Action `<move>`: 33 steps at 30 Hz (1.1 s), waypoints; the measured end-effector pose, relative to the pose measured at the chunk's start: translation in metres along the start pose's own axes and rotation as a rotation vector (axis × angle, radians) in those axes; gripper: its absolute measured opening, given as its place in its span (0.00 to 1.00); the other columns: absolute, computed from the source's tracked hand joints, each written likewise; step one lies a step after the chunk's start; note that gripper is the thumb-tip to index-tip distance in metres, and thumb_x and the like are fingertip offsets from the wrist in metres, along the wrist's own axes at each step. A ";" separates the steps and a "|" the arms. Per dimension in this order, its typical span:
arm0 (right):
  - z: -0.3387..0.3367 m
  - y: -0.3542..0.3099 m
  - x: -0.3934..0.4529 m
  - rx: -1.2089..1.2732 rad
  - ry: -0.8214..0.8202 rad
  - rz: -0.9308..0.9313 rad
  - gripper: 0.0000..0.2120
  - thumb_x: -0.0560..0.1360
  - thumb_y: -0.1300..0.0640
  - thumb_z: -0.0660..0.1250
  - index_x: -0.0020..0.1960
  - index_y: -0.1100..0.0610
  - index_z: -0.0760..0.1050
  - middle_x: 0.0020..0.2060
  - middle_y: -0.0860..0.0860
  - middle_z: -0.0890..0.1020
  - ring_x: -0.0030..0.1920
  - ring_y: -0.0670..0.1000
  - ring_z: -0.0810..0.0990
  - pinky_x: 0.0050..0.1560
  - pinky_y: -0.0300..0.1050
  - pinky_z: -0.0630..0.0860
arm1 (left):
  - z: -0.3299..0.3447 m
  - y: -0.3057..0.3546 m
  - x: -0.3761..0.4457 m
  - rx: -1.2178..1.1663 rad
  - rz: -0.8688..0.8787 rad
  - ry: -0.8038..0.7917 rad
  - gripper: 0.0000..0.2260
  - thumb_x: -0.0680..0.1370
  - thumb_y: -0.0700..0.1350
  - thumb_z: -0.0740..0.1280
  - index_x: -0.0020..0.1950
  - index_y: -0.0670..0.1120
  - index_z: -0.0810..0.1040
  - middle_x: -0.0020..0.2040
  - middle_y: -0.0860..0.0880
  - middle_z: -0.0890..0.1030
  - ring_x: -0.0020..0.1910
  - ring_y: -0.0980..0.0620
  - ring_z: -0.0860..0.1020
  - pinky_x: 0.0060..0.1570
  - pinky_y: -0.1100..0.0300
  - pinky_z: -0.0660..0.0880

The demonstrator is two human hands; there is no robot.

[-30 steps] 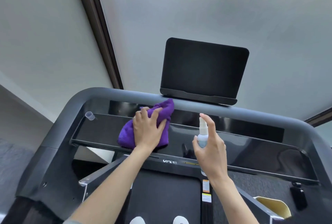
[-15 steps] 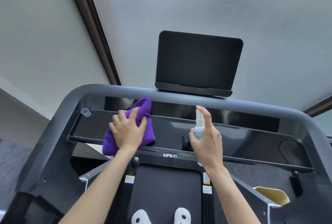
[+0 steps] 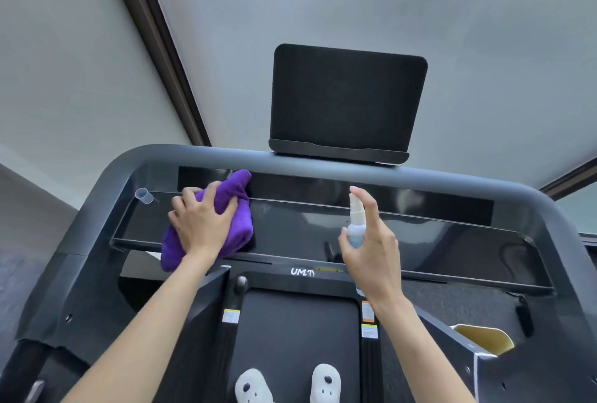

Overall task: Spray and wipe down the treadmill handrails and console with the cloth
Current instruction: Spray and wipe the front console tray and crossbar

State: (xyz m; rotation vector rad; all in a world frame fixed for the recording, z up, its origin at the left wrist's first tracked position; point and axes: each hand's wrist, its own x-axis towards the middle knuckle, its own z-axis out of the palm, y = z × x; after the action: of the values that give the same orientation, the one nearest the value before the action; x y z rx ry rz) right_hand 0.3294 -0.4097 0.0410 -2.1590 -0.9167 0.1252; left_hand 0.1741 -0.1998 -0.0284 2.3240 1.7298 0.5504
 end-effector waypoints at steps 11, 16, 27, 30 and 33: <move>-0.034 0.028 0.008 0.005 0.030 0.006 0.33 0.71 0.66 0.66 0.70 0.43 0.62 0.32 0.50 0.75 0.30 0.53 0.73 0.36 0.50 0.76 | 0.026 0.120 -0.079 -0.007 0.338 -0.121 0.20 0.73 0.61 0.65 0.61 0.53 0.77 0.54 0.43 0.75 0.51 0.41 0.71 0.48 0.50 0.66; -0.065 0.049 0.012 -0.093 0.041 0.019 0.32 0.72 0.65 0.66 0.71 0.43 0.62 0.30 0.45 0.71 0.30 0.51 0.71 0.33 0.44 0.70 | 0.008 0.054 -0.043 0.024 0.041 -0.031 0.19 0.75 0.57 0.67 0.62 0.50 0.78 0.54 0.39 0.75 0.52 0.38 0.70 0.48 0.46 0.67; -0.092 0.065 0.018 -0.163 0.059 -0.040 0.32 0.71 0.65 0.66 0.71 0.46 0.63 0.38 0.50 0.76 0.34 0.54 0.74 0.36 0.45 0.71 | 0.012 0.048 -0.042 0.053 -0.130 0.051 0.20 0.76 0.57 0.66 0.63 0.47 0.76 0.55 0.37 0.73 0.53 0.36 0.69 0.51 0.44 0.65; -0.084 0.059 0.026 -0.180 0.047 -0.046 0.32 0.71 0.65 0.66 0.71 0.46 0.64 0.39 0.50 0.76 0.35 0.56 0.74 0.35 0.46 0.71 | 0.013 0.046 -0.042 0.052 -0.117 0.055 0.20 0.76 0.57 0.66 0.62 0.47 0.77 0.54 0.37 0.74 0.52 0.36 0.69 0.51 0.44 0.65; -0.074 0.052 0.025 -0.172 0.038 -0.035 0.31 0.71 0.65 0.66 0.71 0.46 0.64 0.38 0.50 0.75 0.35 0.56 0.74 0.36 0.47 0.71 | 0.013 0.045 -0.041 0.032 -0.094 0.068 0.19 0.76 0.57 0.66 0.61 0.47 0.77 0.53 0.38 0.74 0.51 0.37 0.70 0.50 0.44 0.65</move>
State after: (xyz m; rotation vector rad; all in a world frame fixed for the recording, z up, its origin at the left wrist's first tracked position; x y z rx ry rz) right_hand 0.4044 -0.4629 0.0613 -2.2933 -0.9733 -0.0122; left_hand 0.2086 -0.2511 -0.0313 2.2560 1.8807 0.5956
